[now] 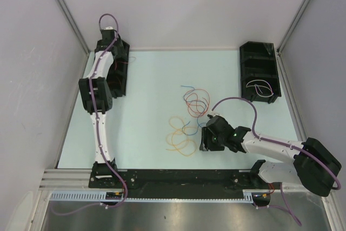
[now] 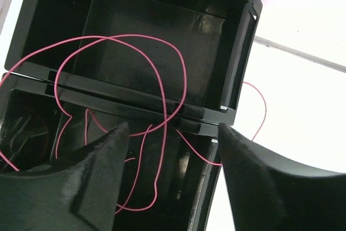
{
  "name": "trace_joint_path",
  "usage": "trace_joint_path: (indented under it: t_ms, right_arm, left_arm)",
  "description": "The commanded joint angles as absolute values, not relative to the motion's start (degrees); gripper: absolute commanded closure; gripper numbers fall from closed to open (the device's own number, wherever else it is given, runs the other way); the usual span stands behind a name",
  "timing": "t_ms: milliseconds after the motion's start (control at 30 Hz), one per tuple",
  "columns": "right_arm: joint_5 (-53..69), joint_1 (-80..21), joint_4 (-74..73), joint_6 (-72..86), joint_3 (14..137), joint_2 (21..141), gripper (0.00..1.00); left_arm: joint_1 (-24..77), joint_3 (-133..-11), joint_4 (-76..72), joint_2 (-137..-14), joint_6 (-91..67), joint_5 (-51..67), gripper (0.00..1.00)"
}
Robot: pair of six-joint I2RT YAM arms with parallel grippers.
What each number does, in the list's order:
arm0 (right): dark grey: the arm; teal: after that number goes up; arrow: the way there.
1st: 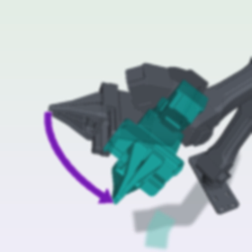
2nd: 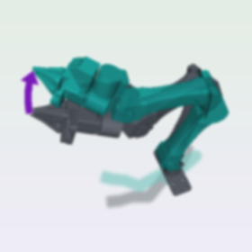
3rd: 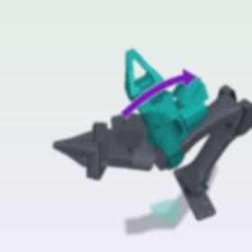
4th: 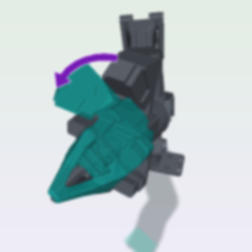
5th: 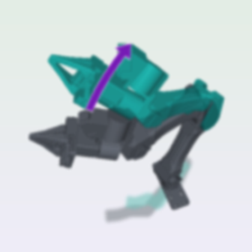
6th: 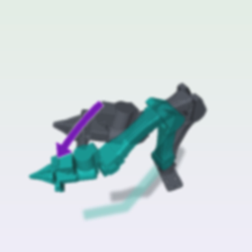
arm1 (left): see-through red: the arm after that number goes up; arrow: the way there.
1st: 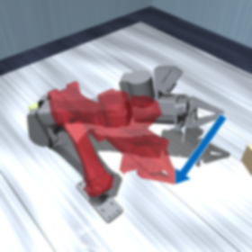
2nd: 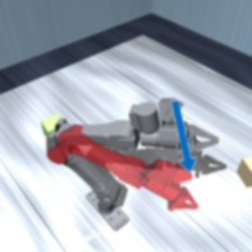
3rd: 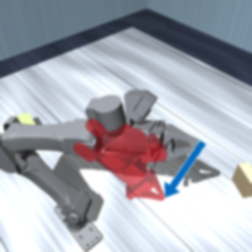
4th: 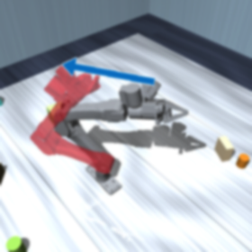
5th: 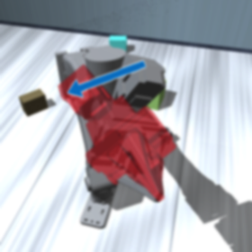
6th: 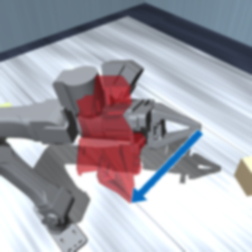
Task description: Untangle the cables
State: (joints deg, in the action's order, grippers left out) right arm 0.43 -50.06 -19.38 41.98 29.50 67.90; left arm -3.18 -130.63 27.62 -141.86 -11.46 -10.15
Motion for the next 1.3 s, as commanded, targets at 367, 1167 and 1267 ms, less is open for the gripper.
trace_joint_path:
  t_ms: [367,1167,1267]
  right_arm:
    - [-0.70,-50.27,-18.28,41.66,30.67,68.73,0.45]
    - [-1.32,-50.36,-18.64,40.78,28.74,66.01,0.46]
    - [-0.97,-50.36,-17.76,40.43,28.39,66.01,0.46]
  left_arm:
    - [-3.43,-128.94,27.33,-141.15,-12.39,-12.39,0.71]
    - [-3.52,-124.37,32.16,-135.62,-15.64,-21.70,1.00]
    - [-3.52,-123.23,32.69,-133.77,-15.99,-22.67,1.00]
